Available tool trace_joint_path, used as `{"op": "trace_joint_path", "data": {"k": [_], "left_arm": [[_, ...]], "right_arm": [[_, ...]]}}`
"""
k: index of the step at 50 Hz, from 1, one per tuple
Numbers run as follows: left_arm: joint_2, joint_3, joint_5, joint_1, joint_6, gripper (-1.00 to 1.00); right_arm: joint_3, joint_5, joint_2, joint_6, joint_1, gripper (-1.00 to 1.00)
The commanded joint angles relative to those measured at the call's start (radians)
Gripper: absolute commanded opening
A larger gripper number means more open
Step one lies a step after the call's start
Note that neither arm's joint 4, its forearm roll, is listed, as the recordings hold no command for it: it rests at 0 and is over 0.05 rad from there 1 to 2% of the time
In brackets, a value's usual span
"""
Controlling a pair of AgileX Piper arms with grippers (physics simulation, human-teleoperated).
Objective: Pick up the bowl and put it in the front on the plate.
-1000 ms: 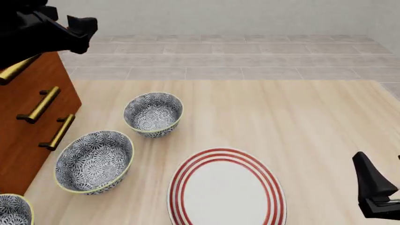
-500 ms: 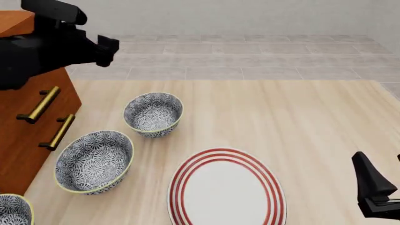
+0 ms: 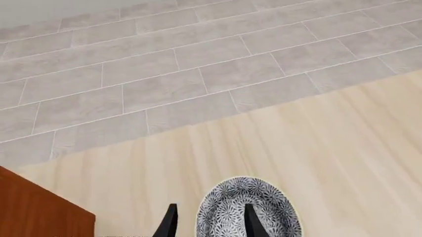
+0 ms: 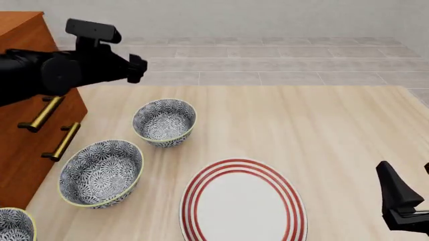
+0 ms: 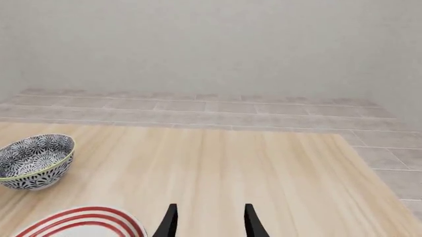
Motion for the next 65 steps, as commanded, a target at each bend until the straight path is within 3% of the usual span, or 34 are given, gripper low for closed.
{"op": "trace_joint_path", "data": {"k": [1, 16, 18, 30, 41, 55, 57, 65], "left_arm": [[0.047, -0.002, -0.022, 0.043, 0.033, 1.0], [0.111, 0.011, -0.066, 0.073, 0.054, 1.0], [0.12, 0.013, -0.075, 0.088, 0.086, 1.0], [0.175, 0.024, -0.096, 0.079, 0.079, 1.0], [0.21, 0.028, -0.088, 0.072, 0.153, 1.0], [0.275, 0.038, -0.125, 0.051, 0.13, 1.0], [0.283, 0.042, -0.137, 0.067, 0.161, 1.0], [0.301, 0.035, -0.143, 0.067, 0.156, 1.0]], "right_arm": [[0.0, 0.0, 0.003, 0.001, 0.0, 1.0], [0.0, -0.003, 0.005, 0.002, 0.001, 1.0], [-0.001, -0.005, 0.009, 0.002, 0.001, 1.0], [-0.001, -0.005, 0.01, 0.002, 0.002, 1.0], [-0.001, -0.019, 0.028, 0.003, 0.004, 1.0], [-0.001, -0.022, 0.033, 0.005, 0.003, 1.0], [0.0, -0.031, 0.045, 0.001, 0.002, 1.0], [-0.001, -0.01, 0.019, 0.003, 0.002, 1.0]]}}
